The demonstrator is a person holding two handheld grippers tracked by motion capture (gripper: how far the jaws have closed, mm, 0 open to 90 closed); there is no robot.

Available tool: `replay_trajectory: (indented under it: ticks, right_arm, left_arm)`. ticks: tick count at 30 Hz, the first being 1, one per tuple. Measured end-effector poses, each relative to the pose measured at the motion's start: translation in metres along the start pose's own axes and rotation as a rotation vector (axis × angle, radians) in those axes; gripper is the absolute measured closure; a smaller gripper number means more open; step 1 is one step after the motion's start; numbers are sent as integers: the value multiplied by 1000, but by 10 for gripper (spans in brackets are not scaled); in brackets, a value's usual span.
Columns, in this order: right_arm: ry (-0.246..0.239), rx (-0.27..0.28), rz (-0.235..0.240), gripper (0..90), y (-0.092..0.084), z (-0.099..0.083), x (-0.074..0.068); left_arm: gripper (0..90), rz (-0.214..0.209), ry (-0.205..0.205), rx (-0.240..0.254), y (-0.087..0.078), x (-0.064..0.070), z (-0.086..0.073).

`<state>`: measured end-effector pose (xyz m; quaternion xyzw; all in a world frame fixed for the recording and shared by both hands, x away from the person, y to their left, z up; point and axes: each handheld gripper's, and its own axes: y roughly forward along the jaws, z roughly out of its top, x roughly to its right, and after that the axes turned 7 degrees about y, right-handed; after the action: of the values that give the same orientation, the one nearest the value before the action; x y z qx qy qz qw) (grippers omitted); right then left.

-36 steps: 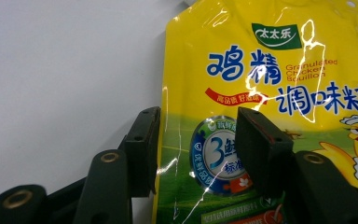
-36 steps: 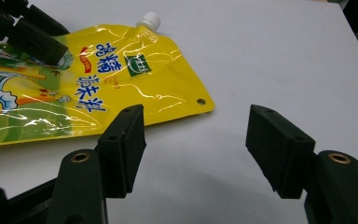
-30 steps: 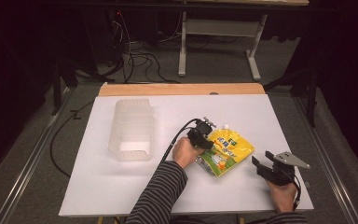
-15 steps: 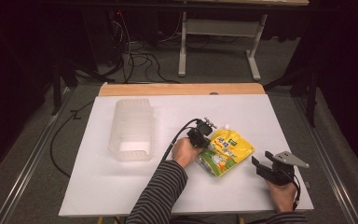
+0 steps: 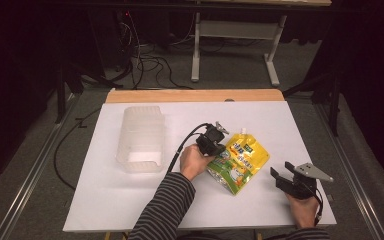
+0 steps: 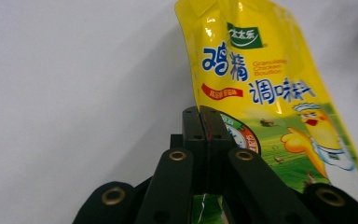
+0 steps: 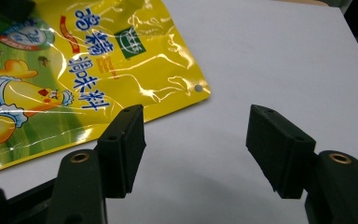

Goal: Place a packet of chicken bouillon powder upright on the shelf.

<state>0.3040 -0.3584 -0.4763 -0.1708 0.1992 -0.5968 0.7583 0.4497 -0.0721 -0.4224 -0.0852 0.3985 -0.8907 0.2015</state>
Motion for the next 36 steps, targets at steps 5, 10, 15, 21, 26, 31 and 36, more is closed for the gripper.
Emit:
replay_trajectory:
  ticks: [5,10,15,21,26,31,36]
  right_arm:
    - [0,-1,-1,376,0,0,0]
    - [-1,-2,0,376,0,0,0]
    - [-1,-2,0,376,0,0,0]
    - [-3,-3,3,375,0,0,0]
    - [-5,-5,-1,375,1,0,0]
    - [5,0,-3,374,0,0,1]
    - [-3,-5,-4,372,1,0,0]
  left_arm:
    - [900,-19,-13,59,-21,1,-1]
    - [900,-47,-29,131,-40,3,-3]
    - [900,-42,-14,179,-58,7,-1]
    - [900,-26,-22,215,-78,4,-3]
    - [900,-21,-18,244,-92,4,-5]
    - [900,-7,-6,259,-101,6,-6]
    - [900,-4,-5,278,-111,5,-7]
